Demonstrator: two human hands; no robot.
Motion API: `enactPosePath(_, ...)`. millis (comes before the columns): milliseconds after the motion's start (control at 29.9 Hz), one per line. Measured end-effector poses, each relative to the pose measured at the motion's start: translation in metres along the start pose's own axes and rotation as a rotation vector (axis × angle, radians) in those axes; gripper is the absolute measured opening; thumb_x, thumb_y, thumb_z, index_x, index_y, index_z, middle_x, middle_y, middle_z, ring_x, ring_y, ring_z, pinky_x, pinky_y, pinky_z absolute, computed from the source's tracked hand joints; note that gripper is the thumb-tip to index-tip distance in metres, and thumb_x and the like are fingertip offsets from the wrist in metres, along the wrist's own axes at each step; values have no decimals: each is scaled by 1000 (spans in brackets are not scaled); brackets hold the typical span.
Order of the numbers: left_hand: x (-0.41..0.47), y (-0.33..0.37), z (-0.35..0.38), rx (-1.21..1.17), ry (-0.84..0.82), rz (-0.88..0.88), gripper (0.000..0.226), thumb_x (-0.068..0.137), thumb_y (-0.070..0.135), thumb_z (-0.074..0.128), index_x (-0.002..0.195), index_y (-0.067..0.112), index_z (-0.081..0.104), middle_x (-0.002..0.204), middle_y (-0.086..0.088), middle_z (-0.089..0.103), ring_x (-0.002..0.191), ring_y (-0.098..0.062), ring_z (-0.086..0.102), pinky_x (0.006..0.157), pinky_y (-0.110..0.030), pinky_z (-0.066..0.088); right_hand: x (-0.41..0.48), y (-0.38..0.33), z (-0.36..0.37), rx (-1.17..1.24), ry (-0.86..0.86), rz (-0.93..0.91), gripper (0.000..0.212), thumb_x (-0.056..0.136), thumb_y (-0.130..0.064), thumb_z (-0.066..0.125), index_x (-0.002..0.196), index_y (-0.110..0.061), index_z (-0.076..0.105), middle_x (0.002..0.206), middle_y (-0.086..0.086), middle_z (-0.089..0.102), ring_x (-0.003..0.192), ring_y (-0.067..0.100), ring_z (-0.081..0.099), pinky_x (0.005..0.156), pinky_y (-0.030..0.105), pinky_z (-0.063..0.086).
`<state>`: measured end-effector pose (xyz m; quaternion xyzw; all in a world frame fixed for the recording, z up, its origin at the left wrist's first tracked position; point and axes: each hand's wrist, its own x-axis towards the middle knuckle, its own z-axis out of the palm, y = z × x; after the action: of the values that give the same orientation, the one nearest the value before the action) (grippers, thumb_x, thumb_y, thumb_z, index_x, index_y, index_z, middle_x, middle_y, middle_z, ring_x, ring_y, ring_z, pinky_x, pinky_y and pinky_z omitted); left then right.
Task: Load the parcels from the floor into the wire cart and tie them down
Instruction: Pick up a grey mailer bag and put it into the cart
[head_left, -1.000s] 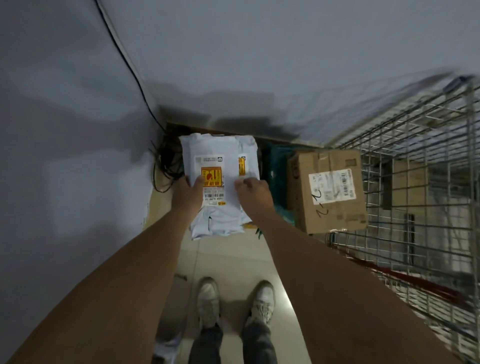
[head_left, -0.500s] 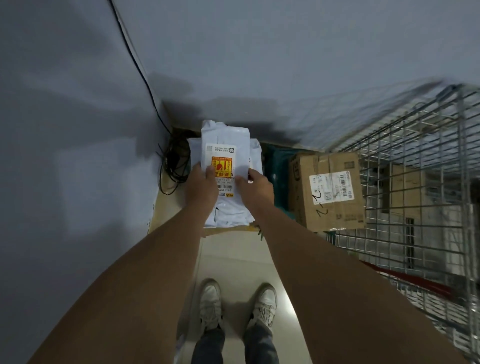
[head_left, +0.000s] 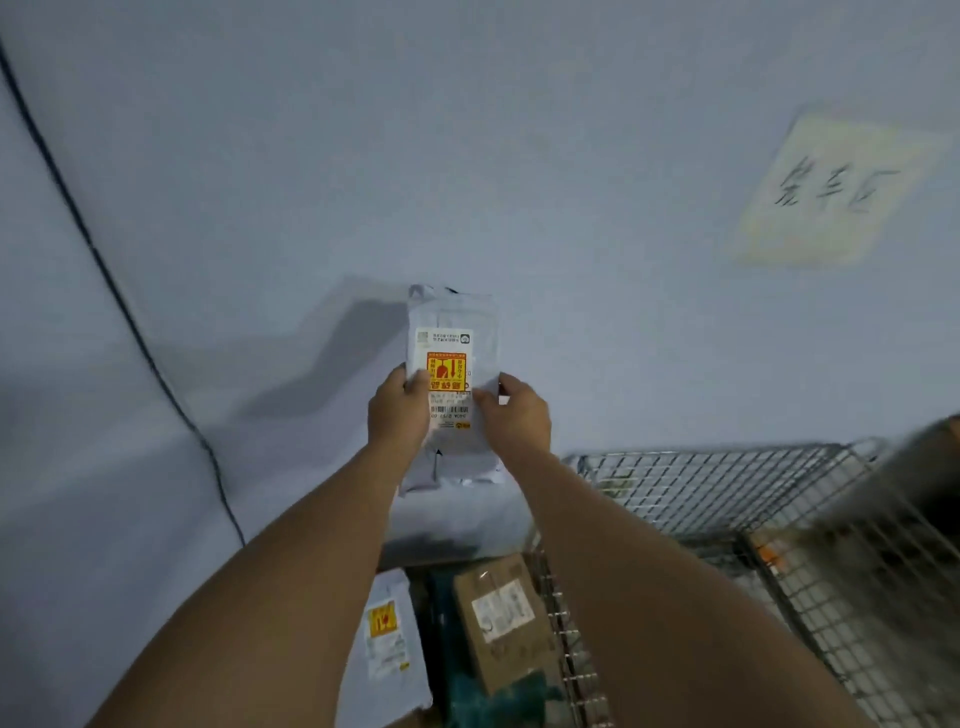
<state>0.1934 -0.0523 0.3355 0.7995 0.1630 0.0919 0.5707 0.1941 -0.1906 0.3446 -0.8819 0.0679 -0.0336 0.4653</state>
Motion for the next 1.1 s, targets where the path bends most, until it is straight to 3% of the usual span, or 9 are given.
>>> enactPosePath(167,-34,178,39,-74,-119,262,39,111,34,38,139,18,59,124,-6,70,94,-20,66,63,-22,49,0,-69,-168,24,277,-74,16,98,-35,59,97,-22,67,100,-1,70,91,22,65,76,33,51)
enactPosePath(301,-94,293,101,-149,-261,443,38,110,33,35,138,24,60,122,-3,67,97,-18,67,63,-21,50,-26,-77,-308,4,483,-70,19,97,-34,57,100,-21,70,95,-2,71,85,22,64,66,29,45)
enactPosePath(467,-197,397,198,-173,-377,624,35,110,36,39,129,26,67,112,1,68,93,-17,64,63,-22,47,-80,-46,-472,23,722,-21,24,95,-25,52,80,-11,64,74,2,66,67,23,57,52,28,38)
enactPosePath(568,-262,440,264,-235,-446,642,31,109,35,45,117,19,72,105,-2,75,83,-15,65,55,-22,45,-114,-15,-562,1,852,-13,29,96,-24,51,68,-17,55,66,-1,59,60,19,49,50,27,32)
enactPosePath(634,-306,464,309,-268,-506,648,31,109,34,47,115,17,71,105,-5,74,78,-14,62,52,-21,41,-134,11,-619,-48,916,-3,25,97,-27,51,76,-19,63,74,-1,67,63,18,56,50,28,40)
enactPosePath(701,-347,485,352,-311,-568,665,32,109,35,46,119,17,70,108,-4,74,85,-16,64,54,-21,42,-152,36,-670,-83,976,3,22,99,-30,52,90,-20,70,86,-2,72,69,17,65,51,29,50)
enactPosePath(768,-387,501,391,-349,-616,671,33,109,36,45,122,18,69,111,-3,73,93,-19,67,56,-21,45,-170,59,-717,-127,1024,12,20,101,-31,52,96,-22,70,91,-3,73,71,14,66,49,24,46)
enactPosePath(935,-460,526,478,-375,-728,679,32,110,36,45,122,19,69,111,-1,72,93,-18,68,55,-20,45,-200,118,-803,-175,1120,96,21,99,-31,52,88,-21,68,86,-4,72,70,16,67,54,34,57)
enactPosePath(1102,-499,536,555,-365,-785,675,30,109,35,46,117,18,70,107,-1,73,91,-18,69,58,-23,50,-206,175,-855,-148,1159,149,25,97,-32,50,85,-21,69,80,-2,72,70,17,65,50,24,38)
